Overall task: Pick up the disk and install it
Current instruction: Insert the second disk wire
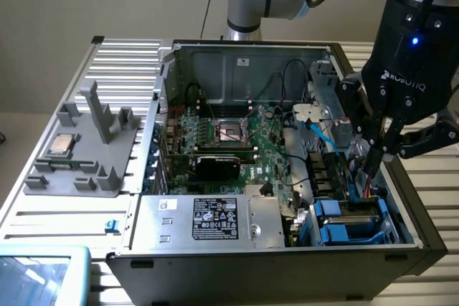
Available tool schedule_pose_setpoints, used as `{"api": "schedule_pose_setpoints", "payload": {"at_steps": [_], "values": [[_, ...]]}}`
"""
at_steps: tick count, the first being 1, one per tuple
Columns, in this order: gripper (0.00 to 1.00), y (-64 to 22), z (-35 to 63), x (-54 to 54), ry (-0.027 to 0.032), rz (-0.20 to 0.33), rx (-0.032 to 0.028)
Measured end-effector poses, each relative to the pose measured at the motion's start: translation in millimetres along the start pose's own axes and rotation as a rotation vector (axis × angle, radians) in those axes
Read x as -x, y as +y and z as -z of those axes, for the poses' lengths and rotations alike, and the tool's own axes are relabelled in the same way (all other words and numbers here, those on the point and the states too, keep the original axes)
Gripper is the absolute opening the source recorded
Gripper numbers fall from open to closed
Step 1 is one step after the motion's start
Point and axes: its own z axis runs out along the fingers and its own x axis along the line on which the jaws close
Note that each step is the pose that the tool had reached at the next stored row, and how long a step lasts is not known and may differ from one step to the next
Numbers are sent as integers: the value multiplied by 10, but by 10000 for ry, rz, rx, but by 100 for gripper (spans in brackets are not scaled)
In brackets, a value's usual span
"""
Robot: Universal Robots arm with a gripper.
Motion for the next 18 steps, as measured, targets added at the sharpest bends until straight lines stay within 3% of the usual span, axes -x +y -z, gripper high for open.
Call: {"api": "schedule_pose_setpoints", "payload": {"at_steps": [3,7,14,18], "values": [[11,1,-15,-2,28,535,107],[11,0,-19,-4,104,1117,170],[11,0,-24,-3,152,1410,158],[11,1,-32,-5,295,1967,87]]}}
